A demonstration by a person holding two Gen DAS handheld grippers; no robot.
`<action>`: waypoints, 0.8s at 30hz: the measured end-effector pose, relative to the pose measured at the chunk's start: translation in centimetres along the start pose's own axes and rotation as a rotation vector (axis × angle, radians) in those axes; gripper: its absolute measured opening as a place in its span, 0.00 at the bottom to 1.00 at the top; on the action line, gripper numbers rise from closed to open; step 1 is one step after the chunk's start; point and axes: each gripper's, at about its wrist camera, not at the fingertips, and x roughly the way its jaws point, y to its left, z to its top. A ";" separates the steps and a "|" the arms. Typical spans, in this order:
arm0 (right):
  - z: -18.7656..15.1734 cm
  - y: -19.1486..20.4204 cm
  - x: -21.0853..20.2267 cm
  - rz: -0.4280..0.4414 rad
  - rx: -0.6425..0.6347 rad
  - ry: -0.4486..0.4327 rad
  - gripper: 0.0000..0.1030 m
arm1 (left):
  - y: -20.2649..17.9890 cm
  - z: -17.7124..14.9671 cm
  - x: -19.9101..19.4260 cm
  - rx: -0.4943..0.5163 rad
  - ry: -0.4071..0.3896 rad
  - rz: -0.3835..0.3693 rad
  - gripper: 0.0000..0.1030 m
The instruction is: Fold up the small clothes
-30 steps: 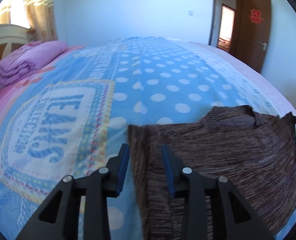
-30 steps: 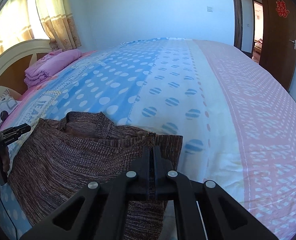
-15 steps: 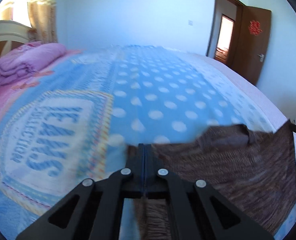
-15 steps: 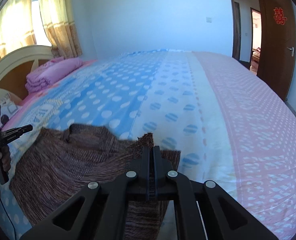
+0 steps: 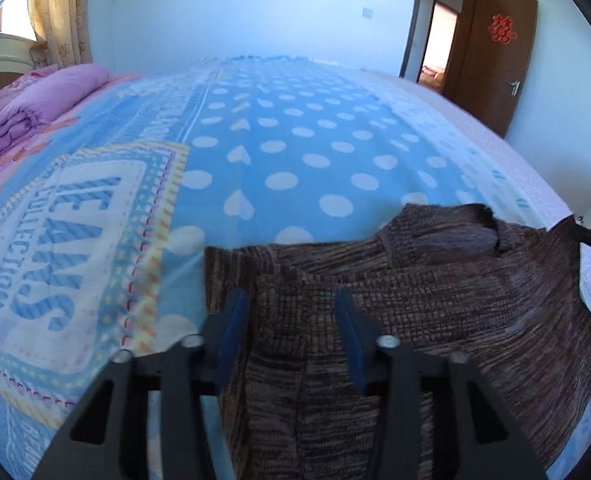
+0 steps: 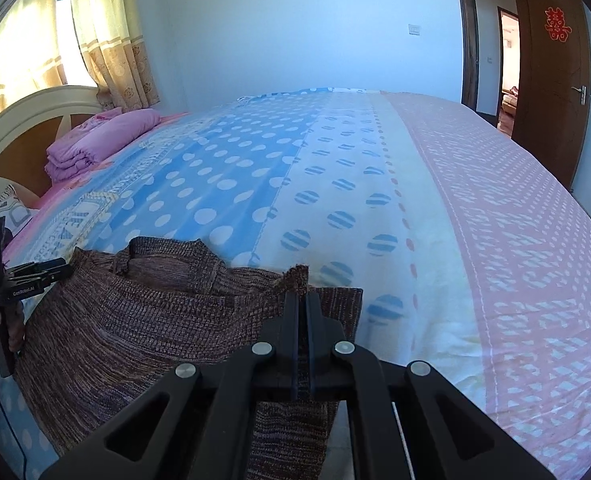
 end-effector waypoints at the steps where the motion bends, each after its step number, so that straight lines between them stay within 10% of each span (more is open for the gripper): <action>1: -0.1 -0.1 0.0 -0.001 0.002 -0.001 0.02 | 0.2 0.1 0.6 -0.007 0.029 0.003 0.15; 16: 1.4 -0.6 -0.7 -0.004 0.037 -0.061 0.02 | 3.1 2.2 -2.7 -0.104 -0.129 0.015 0.03; 24: -1.2 -0.7 5.5 -0.110 0.004 0.198 0.03 | 2.2 0.4 0.9 -0.074 -0.005 0.118 0.15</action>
